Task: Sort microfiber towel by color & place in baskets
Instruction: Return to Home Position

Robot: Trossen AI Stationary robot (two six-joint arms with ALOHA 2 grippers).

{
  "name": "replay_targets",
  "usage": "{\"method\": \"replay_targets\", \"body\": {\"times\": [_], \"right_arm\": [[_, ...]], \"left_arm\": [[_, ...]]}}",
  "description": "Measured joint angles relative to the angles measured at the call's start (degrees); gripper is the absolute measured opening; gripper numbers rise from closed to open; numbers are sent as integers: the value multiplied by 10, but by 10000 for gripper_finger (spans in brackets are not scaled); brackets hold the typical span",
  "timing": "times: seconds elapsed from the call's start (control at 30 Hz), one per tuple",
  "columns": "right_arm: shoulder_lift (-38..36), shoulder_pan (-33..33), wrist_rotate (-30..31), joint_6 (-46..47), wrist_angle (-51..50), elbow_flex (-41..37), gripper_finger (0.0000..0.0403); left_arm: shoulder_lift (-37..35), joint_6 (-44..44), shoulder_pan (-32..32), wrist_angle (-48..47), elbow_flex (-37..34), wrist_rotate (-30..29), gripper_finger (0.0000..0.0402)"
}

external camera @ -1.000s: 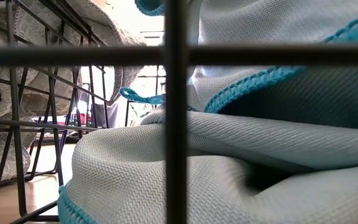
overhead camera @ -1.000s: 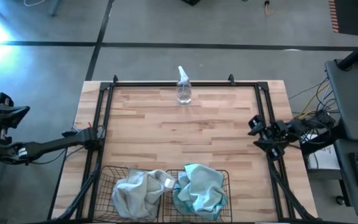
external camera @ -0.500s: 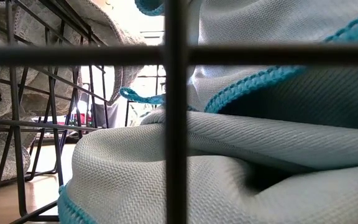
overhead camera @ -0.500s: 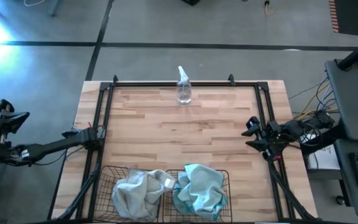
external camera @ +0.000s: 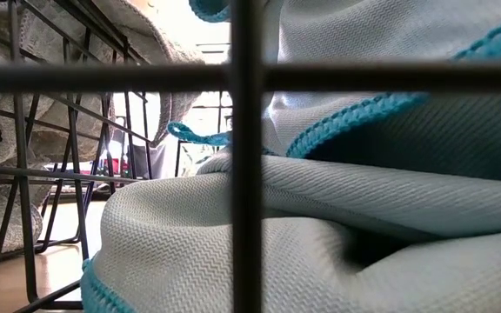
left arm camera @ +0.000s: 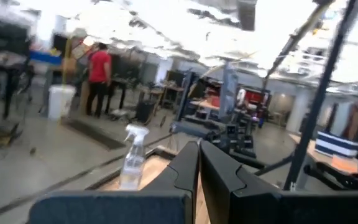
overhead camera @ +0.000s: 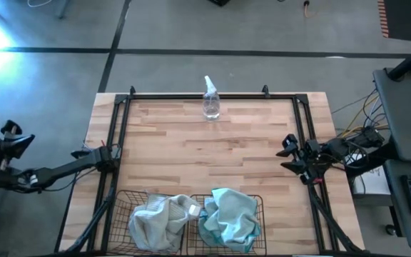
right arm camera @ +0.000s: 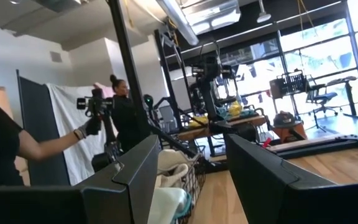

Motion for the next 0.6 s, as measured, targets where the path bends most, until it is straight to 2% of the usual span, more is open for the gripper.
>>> {"method": "replay_targets", "body": {"times": [0.37,0.6], "right_arm": [[0,0,0,1,-35,0,183],[0,0,-1,0,-87,0,183]], "left_arm": [[-8,14,0,75,-155,17,0],[-8,19,0,201,-267,67,0]]}}
